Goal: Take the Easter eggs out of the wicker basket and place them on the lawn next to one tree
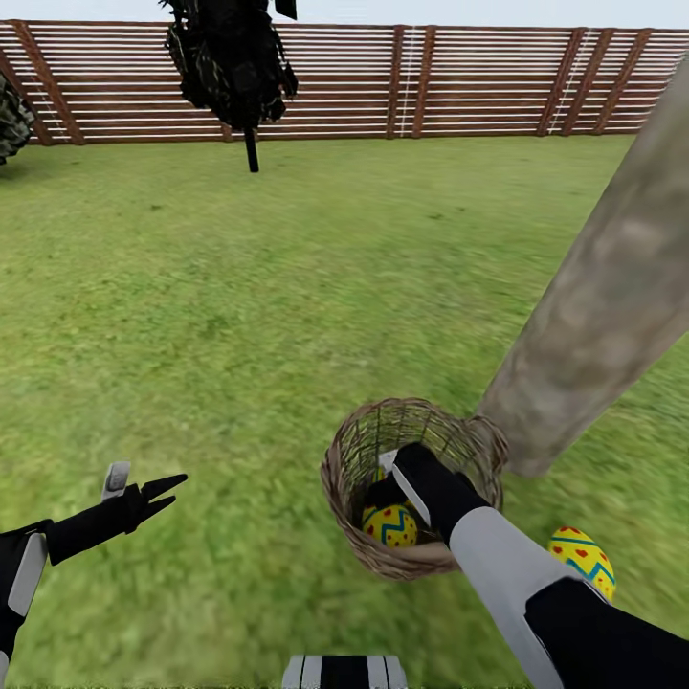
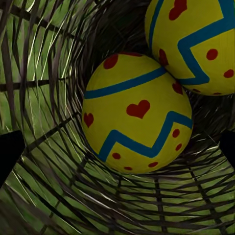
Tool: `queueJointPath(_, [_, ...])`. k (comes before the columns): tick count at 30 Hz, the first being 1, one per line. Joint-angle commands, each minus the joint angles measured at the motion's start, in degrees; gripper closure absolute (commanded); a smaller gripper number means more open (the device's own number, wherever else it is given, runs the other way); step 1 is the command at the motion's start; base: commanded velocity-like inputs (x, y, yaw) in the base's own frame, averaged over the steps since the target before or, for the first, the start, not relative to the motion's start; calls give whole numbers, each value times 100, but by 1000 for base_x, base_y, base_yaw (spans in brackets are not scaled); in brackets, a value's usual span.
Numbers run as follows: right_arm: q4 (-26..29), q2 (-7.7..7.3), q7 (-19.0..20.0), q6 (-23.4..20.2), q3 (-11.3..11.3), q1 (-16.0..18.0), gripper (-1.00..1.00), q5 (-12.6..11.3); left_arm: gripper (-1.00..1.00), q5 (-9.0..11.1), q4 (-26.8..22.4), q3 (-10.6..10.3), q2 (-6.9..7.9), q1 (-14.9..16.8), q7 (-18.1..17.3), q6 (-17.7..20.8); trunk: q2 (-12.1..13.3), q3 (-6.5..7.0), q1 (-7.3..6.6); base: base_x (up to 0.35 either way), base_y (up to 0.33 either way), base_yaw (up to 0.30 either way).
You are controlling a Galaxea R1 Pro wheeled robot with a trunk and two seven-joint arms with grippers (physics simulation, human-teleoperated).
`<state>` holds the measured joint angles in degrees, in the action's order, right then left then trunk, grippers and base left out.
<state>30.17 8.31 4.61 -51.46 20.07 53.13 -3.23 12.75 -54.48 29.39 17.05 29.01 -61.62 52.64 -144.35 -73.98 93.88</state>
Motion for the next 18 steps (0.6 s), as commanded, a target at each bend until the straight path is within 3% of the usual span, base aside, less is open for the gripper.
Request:
queueJointPath(1, [6,-4,-9,-21,27,4,-100,-29,-100,8,3,5,0,1,-10,30,-3,-27,1,0,0,0])
queueJointPath(10, [11,2,-61,3,32,11,-100,-12,-100,8,7,5,-4,0,-8,27,-16,-226,24,0,0,0])
queueJointPath(18, [14,12,-419,174,31,51,-100,-12,-100,8,14,5,-8,0,0,27,-26,-404,45,0,0,0])
